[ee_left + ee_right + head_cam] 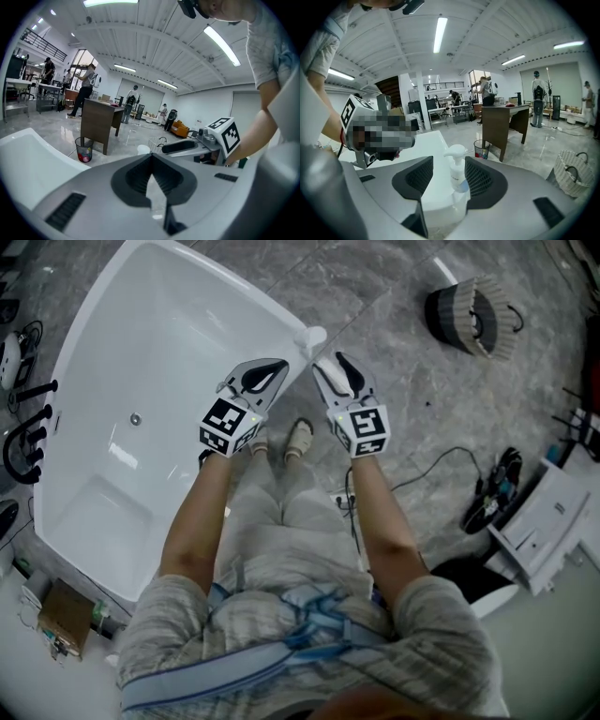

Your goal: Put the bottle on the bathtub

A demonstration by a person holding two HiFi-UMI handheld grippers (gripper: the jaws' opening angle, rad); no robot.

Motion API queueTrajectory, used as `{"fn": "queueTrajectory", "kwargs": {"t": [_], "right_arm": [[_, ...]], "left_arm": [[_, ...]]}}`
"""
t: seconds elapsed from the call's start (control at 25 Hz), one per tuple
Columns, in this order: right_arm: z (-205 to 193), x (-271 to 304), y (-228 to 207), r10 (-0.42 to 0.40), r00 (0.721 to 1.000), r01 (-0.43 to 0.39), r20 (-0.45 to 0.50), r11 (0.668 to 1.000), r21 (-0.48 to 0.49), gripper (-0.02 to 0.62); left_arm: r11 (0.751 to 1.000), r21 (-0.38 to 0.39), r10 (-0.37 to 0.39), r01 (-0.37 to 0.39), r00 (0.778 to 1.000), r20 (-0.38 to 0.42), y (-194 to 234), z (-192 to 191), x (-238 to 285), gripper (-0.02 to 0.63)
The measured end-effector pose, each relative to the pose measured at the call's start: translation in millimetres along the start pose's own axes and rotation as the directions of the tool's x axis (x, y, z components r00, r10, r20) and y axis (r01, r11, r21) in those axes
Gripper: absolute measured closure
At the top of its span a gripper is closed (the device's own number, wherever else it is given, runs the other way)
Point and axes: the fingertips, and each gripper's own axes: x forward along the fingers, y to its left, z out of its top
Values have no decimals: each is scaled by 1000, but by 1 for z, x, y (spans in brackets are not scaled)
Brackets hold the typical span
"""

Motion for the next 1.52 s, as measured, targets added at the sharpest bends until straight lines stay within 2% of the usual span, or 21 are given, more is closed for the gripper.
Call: {"fn": "queueTrajectory", "kwargs": {"t": [0.44,1.0,1.04,1.08,1.24,1.52], "right_arm": [[65,-65,34,8,998,-8,57,1000,-2,408],[143,-144,72,72,989,-66,128,997,-49,411],[145,-150,77,74,989,-67,126,996,-58,417],[148,-154,79,71,990,-62,126,996,-70,478],[155,-172,83,54,989,-41,138,995,-94,591],[175,-191,84,64,982,-43,178,992,-119,591]], "left_arm": [[997,79,-19,16,999,46,-53,70,-38,603],[978,200,-84,63,991,104,-115,144,-81,603],[977,201,-91,68,990,107,-119,147,-84,603],[977,201,-97,73,989,112,-122,151,-87,603],[975,205,-119,89,983,142,-134,169,-96,603],[967,223,-156,119,975,156,-152,185,-100,603]]}}
